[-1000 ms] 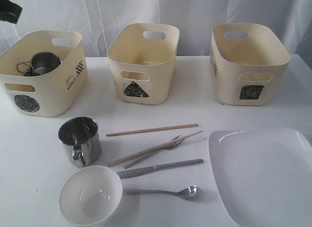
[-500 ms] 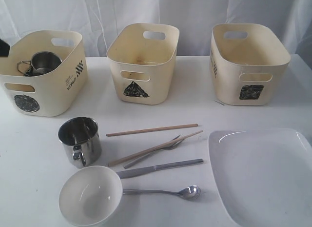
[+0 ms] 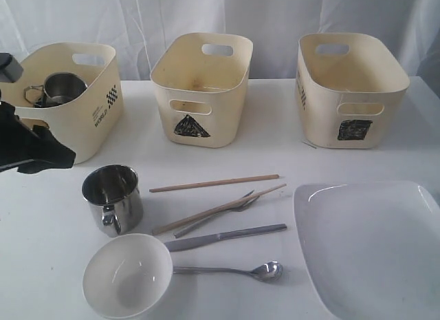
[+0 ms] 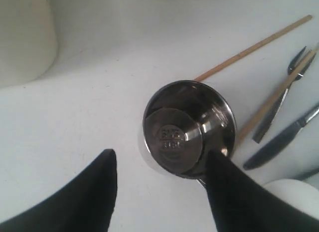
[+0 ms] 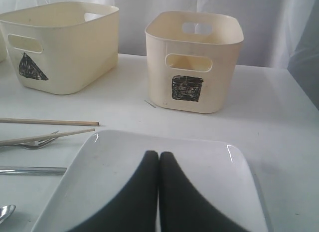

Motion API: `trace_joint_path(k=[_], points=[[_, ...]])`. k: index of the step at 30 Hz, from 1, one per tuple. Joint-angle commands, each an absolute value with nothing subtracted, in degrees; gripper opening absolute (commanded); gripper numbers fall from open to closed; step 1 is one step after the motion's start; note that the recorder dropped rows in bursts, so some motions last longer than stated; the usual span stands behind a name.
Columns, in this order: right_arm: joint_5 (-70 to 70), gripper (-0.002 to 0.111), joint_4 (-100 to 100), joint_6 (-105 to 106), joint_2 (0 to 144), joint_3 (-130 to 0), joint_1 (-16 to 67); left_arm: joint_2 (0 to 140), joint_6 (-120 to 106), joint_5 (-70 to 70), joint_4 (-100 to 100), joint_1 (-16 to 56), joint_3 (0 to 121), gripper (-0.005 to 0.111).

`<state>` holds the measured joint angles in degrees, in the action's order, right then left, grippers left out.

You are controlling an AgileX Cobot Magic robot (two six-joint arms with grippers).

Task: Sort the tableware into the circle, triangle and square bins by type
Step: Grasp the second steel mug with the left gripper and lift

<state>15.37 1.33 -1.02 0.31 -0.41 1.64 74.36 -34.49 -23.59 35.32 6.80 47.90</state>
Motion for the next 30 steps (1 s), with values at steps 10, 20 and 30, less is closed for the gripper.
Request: trace_joint_path(k=[10,20,30], points=[[15.03,0.0,1.47,-1.21,0.0,0.0,1.32,83.54,-36.24,-17.41,38.61,9.53,47.47,0.058],[15.16,0.0,1.47,-1.21,0.0,0.0,1.32,90.08,-36.45,-11.27,38.91,14.08,47.47,0.058],[15.02,0.0,1.47,-1.21,0.0,0.0,1.32,97.47,-37.32,-5.12,38.91,14.42,47.58,0.035]])
